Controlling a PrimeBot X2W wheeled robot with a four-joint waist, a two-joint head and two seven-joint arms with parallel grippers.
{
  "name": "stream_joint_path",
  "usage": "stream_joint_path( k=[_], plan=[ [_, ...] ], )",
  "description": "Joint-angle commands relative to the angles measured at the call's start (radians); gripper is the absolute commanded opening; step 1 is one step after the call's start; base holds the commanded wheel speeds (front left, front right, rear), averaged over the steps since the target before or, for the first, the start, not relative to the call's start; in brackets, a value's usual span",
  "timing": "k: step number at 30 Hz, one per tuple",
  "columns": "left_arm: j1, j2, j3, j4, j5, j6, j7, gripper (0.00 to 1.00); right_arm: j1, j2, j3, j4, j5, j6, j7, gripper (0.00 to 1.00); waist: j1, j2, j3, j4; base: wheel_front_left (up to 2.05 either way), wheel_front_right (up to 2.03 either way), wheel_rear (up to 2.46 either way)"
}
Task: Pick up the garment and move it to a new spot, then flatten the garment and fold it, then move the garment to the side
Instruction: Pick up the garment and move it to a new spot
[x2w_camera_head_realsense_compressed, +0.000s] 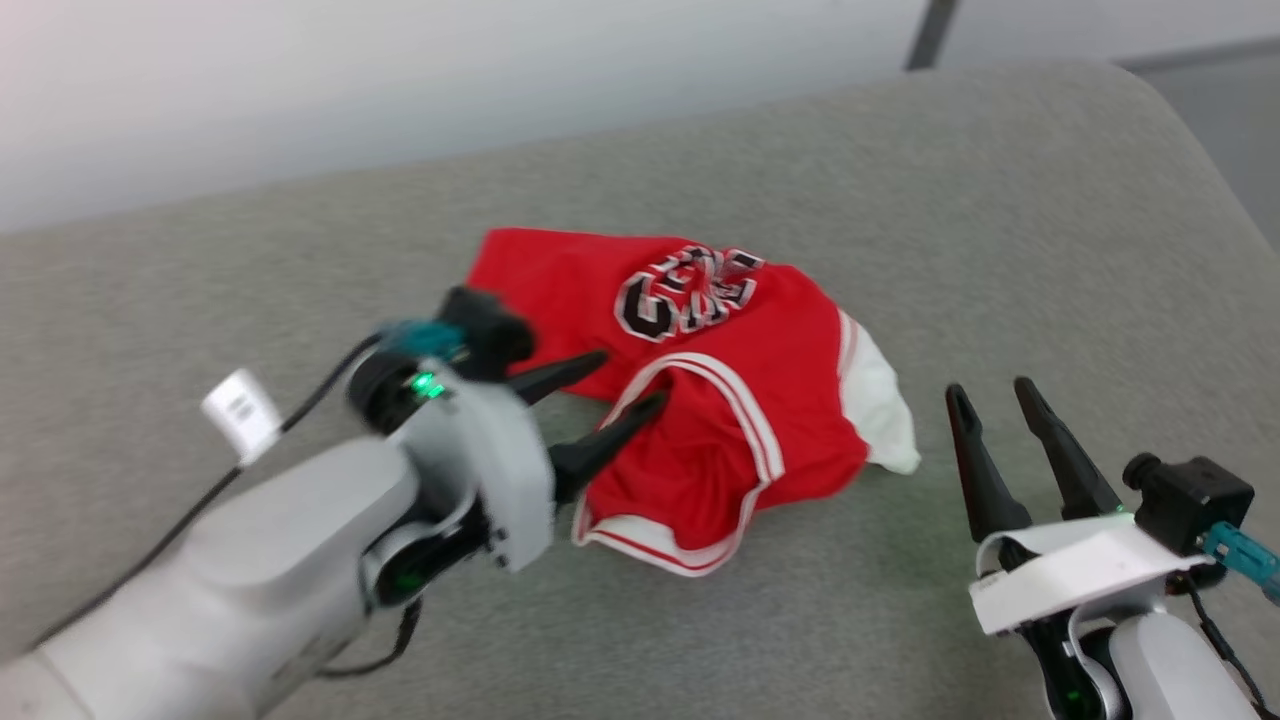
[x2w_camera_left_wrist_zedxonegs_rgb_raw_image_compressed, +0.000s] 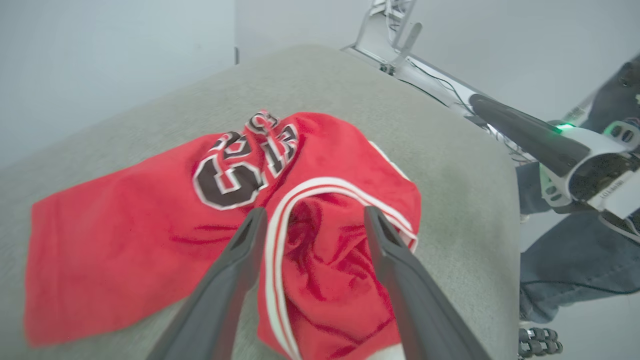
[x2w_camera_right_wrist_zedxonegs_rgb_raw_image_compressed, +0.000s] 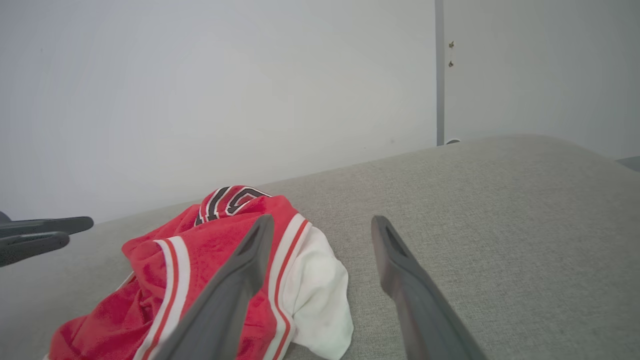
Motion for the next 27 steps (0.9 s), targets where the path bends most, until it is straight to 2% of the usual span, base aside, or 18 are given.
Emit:
stream_joint_path(
  k=[1, 3, 7, 12, 18, 23, 27],
  plan=[
    [0.037, 0.011, 0.003, 0.012, -0.027, 0.002, -0.027, 1.0, 0.018, -0.01, -0.003, 0.006, -0.008, 0.0, -0.001, 1.0, 0.0, 0.0, -0.065, 0.077, 0.0, 0.0, 0.0],
    [0.084, 0.021, 0.011, 0.052, -0.064, 0.002, -0.08, 1.0, 0.033, -0.021, -0.004, 0.017, -0.018, 0.0, -0.001, 1.0, 0.0, 0.0, -0.074, 0.097, 0.0, 0.0, 0.0],
    [0.188, 0.007, 0.031, 0.132, -0.122, 0.002, -0.179, 1.0, 0.064, -0.052, -0.008, 0.035, -0.027, 0.0, -0.001, 1.0, 0.0, 0.0, -0.083, 0.143, 0.0, 0.0, 0.0],
    [0.311, -0.034, 0.094, 0.235, -0.121, 0.002, -0.224, 1.0, 0.123, -0.098, -0.043, 0.046, -0.027, 0.0, -0.001, 1.0, 0.0, 0.0, -0.091, 0.205, 0.0, 0.0, 0.0],
    [0.472, -0.1, 0.404, 0.265, 0.041, 0.018, -0.224, 1.0, 0.186, -0.133, -0.1, 0.033, -0.025, 0.0, -0.001, 1.0, 0.0, 0.0, -0.11, 0.263, 0.0, 0.0, 0.0],
    [0.645, -0.145, 0.686, 0.186, 0.233, 0.037, -0.225, 1.0, 0.198, -0.142, -0.12, 0.02, -0.018, 0.0, -0.001, 1.0, 0.0, 0.0, -0.138, 0.267, 0.0, 0.0, 0.0],
    [0.764, -0.179, 0.859, 0.1, 0.378, 0.05, -0.225, 1.0, 0.186, -0.136, -0.126, 0.008, -0.005, 0.0, -0.001, 1.0, 0.0, 0.0, -0.156, 0.255, 0.0, 0.0, 0.0]
  ],
)
